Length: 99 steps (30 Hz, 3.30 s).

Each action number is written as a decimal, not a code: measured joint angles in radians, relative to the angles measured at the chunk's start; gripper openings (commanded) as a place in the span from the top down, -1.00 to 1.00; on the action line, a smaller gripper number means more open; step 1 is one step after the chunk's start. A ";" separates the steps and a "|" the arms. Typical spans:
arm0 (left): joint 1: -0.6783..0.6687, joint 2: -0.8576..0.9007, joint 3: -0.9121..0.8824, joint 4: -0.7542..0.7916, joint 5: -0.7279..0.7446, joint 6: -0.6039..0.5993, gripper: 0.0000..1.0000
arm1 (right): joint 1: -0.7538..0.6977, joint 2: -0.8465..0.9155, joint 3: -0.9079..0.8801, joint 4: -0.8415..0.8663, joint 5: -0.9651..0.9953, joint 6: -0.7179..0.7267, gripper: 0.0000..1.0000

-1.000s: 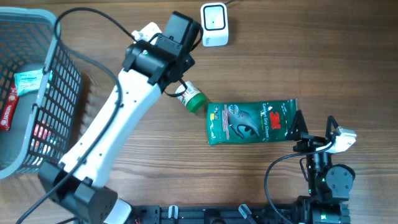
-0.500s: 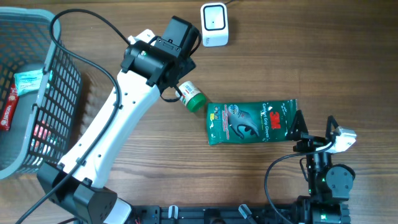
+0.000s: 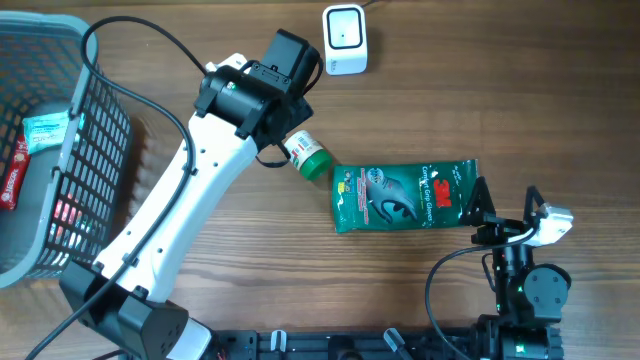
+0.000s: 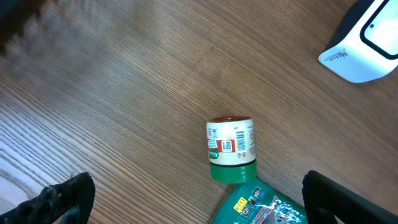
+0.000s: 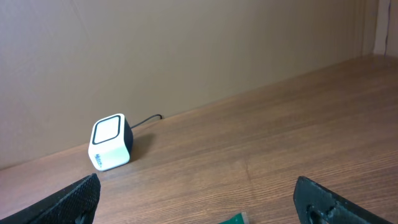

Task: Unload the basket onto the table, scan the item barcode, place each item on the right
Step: 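Release the jar on the table beside the green pack, then reach into the basket and grasp the pink tissue pack with left gripper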

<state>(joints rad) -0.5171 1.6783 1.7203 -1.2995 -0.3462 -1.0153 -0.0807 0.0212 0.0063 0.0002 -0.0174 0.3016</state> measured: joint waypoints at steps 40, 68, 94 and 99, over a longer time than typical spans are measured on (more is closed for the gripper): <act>1.210 -0.059 -0.282 0.259 0.073 0.627 -1.00 | 0.000 0.000 0.000 0.000 0.000 0.000 -0.99; 1.360 0.243 -0.325 0.340 0.331 0.780 -1.00 | 0.000 0.000 0.000 0.000 0.000 0.000 -1.00; 1.355 0.261 -0.350 0.357 0.505 0.832 -1.00 | 0.000 0.000 0.000 0.000 0.000 0.000 -0.99; 1.355 0.261 -0.351 0.376 0.506 0.815 -1.00 | 0.000 0.000 0.000 0.000 0.000 0.000 -1.00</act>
<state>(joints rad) 0.8379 1.9396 1.3697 -0.9234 0.1596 -0.2005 -0.0807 0.0212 0.0063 0.0002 -0.0174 0.3012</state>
